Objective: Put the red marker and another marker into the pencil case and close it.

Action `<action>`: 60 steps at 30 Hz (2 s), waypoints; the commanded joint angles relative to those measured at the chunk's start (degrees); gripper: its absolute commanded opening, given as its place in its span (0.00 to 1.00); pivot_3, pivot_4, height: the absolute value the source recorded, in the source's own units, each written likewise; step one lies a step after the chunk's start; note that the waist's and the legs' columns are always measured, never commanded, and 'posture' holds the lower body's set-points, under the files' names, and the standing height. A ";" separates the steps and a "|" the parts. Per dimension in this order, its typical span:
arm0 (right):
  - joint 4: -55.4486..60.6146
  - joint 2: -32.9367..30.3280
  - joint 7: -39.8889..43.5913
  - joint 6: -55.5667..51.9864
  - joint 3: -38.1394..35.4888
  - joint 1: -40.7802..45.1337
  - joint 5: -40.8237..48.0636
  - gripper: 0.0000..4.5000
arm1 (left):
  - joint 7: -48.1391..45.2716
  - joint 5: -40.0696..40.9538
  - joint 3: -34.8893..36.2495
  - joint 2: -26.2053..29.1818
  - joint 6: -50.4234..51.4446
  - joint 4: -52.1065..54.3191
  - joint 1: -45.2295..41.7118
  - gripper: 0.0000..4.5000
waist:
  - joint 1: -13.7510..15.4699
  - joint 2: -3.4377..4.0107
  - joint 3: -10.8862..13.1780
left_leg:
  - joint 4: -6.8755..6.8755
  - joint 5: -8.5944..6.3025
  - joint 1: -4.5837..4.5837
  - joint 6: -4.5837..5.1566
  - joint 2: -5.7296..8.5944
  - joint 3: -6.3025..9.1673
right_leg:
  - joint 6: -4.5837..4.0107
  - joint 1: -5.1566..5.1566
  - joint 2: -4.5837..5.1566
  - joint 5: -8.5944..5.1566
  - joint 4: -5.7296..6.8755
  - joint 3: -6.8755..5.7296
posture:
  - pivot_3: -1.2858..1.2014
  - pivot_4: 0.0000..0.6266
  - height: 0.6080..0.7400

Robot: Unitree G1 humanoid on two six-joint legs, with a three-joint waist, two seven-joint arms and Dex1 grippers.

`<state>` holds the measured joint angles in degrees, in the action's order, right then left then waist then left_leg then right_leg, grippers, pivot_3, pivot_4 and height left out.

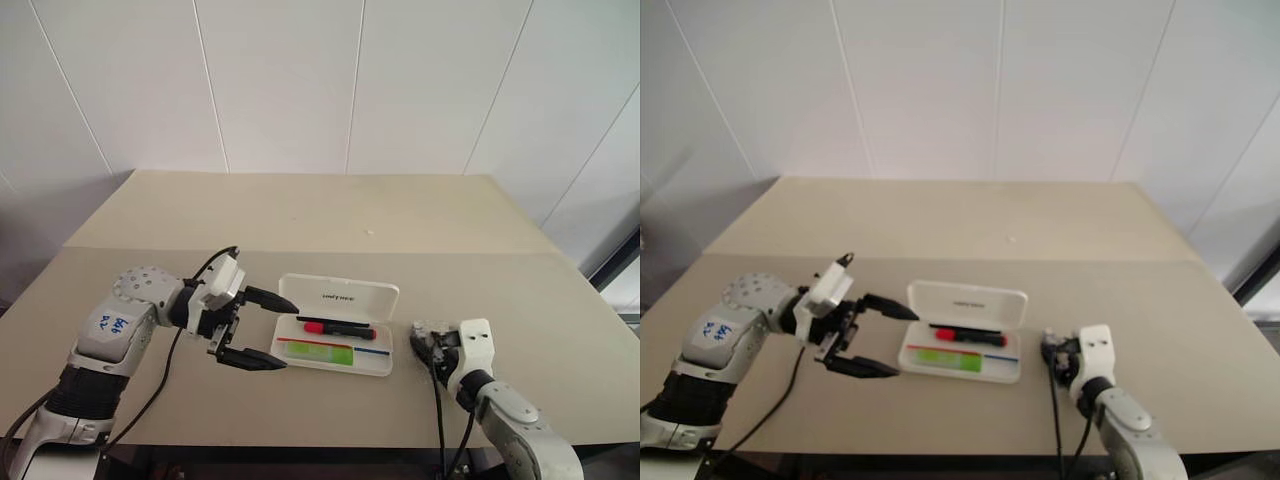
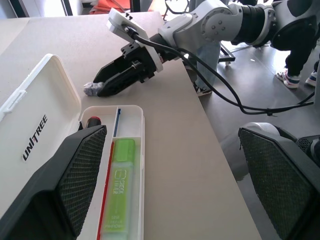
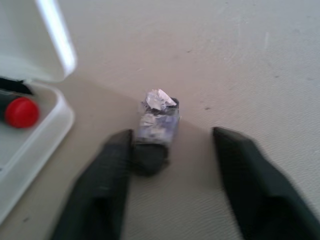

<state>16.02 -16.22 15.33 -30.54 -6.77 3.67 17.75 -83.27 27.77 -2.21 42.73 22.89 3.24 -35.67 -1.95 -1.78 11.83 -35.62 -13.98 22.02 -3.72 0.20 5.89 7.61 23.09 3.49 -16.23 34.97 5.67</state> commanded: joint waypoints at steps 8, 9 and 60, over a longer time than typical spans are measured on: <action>1.23 -5.39 5.36 -0.33 -4.13 3.59 3.53 0.24 | 0.02 0.97 1.34 0.53 -1.17 -0.19 -1.35 1.00 | 0.05 0.07 0.05 | 0.01 0.00 0.05 0.00 0.02 -0.02 | 0.01 0.01 0.02 0.00 -0.08 0.00 | 0.52 0.24 1.00; 1.52 -6.41 6.61 -0.25 -4.60 4.28 4.37 0.24 | -0.04 0.95 1.32 0.50 -1.25 -0.39 -1.43 1.00 | 0.03 0.08 0.05 | 0.01 0.00 0.06 0.00 0.01 -0.02 | 0.01 0.03 0.02 0.00 -0.08 0.00 | 0.52 0.24 1.00; -3.73 -26.15 43.90 -3.28 17.03 21.45 4.89 0.24 | -0.53 -0.69 7.42 0.45 -19.10 -13.44 6.70 1.00 | 0.24 0.09 0.09 | 0.34 -0.06 0.24 -0.03 0.01 -0.07 | 0.57 0.45 0.06 0.17 0.04 -0.02 | 0.52 0.24 1.00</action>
<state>11.97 -42.44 58.55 -35.02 10.78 24.27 22.80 -83.86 26.36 3.51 42.13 4.10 -11.25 -28.58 -1.71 -1.69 11.92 -35.28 -14.04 22.27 -3.75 0.20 5.82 8.19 23.54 3.55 -16.06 35.00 5.65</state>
